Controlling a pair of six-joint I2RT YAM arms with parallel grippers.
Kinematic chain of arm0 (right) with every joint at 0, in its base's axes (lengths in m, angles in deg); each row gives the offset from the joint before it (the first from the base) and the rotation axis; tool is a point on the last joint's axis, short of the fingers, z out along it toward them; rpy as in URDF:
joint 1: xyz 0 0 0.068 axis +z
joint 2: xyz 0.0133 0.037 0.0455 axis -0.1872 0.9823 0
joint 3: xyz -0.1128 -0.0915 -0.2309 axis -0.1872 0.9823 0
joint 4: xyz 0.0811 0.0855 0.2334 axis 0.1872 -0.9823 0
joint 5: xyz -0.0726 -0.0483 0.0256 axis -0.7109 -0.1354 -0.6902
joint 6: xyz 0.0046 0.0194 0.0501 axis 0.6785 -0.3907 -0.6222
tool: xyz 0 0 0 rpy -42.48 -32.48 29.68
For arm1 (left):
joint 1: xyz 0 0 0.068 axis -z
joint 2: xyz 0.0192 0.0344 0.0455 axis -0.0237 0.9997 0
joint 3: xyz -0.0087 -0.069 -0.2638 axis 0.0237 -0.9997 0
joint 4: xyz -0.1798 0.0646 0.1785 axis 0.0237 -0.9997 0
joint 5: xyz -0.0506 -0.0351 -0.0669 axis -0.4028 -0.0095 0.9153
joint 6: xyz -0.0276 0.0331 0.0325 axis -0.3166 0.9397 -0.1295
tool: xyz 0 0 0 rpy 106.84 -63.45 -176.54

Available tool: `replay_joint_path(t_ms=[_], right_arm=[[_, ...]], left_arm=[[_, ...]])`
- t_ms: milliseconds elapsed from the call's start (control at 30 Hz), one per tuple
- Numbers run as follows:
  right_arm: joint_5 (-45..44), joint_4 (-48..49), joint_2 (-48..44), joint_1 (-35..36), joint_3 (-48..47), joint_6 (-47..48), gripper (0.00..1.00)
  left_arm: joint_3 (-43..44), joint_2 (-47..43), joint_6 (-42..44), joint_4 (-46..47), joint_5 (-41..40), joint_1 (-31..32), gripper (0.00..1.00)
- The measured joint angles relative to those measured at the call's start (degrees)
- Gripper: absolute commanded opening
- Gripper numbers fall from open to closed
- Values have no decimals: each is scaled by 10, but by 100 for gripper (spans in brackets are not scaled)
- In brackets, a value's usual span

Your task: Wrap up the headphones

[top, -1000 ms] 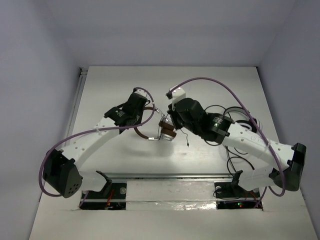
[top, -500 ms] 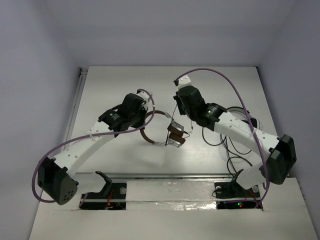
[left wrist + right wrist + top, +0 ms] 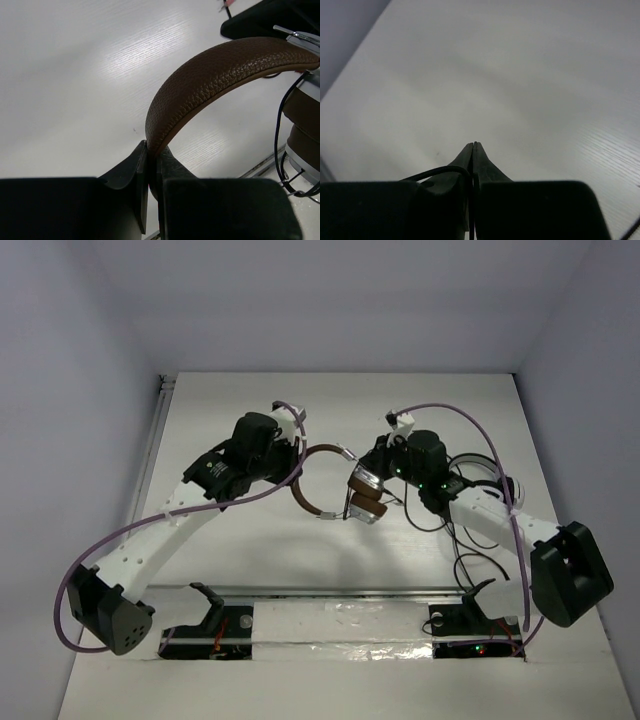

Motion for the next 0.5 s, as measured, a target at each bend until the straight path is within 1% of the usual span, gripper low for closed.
replay_joint_path(t_ms=[67, 200, 367, 500], right_arm=[[42, 57, 0, -9, 28, -24, 15], [101, 174, 23, -16, 64, -71, 15], [148, 289, 68, -17, 96, -128, 15], [168, 335, 97, -17, 108, -154, 15]], left_arm=[[9, -1, -5, 3, 6, -2, 0], [25, -4, -23, 13, 26, -1, 0], [50, -15, -42, 20, 33, -1, 0], [75, -16, -55, 24, 33, -1, 0]])
